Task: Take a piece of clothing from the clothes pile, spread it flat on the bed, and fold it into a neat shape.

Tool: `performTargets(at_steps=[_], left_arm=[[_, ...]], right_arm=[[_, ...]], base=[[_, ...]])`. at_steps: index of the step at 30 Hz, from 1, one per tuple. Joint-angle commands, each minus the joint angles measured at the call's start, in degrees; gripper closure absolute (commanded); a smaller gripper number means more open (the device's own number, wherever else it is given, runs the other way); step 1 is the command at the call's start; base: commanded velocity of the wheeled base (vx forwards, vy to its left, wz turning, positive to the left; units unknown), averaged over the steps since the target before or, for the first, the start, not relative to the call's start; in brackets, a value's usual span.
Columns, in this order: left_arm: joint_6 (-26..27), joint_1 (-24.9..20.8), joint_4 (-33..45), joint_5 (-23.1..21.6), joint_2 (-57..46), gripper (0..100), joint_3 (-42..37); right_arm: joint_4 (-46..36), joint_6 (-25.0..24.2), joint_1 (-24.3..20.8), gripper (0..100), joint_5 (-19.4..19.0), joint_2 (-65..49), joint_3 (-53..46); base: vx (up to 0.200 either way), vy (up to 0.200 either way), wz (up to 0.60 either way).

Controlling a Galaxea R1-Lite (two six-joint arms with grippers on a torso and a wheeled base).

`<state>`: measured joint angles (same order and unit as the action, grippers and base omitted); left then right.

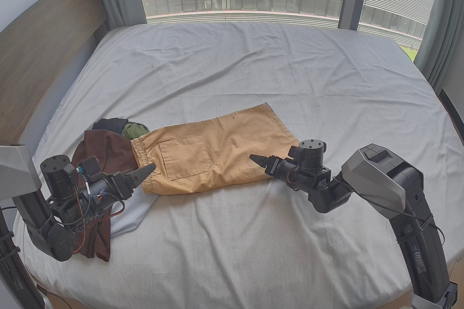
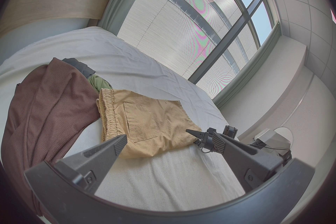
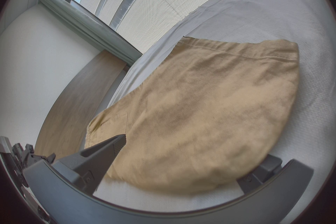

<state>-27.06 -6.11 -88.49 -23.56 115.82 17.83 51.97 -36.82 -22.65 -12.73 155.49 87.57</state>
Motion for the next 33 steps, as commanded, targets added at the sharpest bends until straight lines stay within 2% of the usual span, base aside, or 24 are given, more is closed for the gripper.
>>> performTargets(at_steps=[1,15,16,25,29,31,33], left_arm=[[0.0,0.0,0.0,0.0,0.3,0,0.1],[-0.1,0.0,0.0,0.1,0.5,0,0.1],[-0.1,0.0,0.0,0.1,0.6,0,0.1],[-0.1,0.0,0.0,0.1,1.2,0,0.1],[-0.1,0.0,0.0,0.1,1.2,0,0.0],[-0.1,0.0,0.0,0.0,1.2,0,-0.1],[-0.1,0.0,0.0,0.1,1.3,0,-0.1]], right_arm=[[0.2,-1.2,-0.7,0,1.1,2.3,4.5],[0.2,-1.5,-0.8,0,1.5,2.7,4.8],[0.2,-1.5,-0.8,100,1.7,2.7,4.7],[0.2,-1.2,-0.7,100,2.4,0.8,2.2],[0.7,-0.5,-0.6,100,2.4,-2.8,-1.9],[0.7,0.2,-0.6,100,2.4,-3.6,-2.8],[0.8,3.8,-0.2,100,2.4,-4.4,-5.1]], base=[[0.0,0.0,0.0],[0.0,0.0,0.0],[0.0,0.0,0.0],[0.0,0.0,0.0],[0.0,0.0,0.0],[0.0,0.0,0.0],[0.0,0.0,0.0]])
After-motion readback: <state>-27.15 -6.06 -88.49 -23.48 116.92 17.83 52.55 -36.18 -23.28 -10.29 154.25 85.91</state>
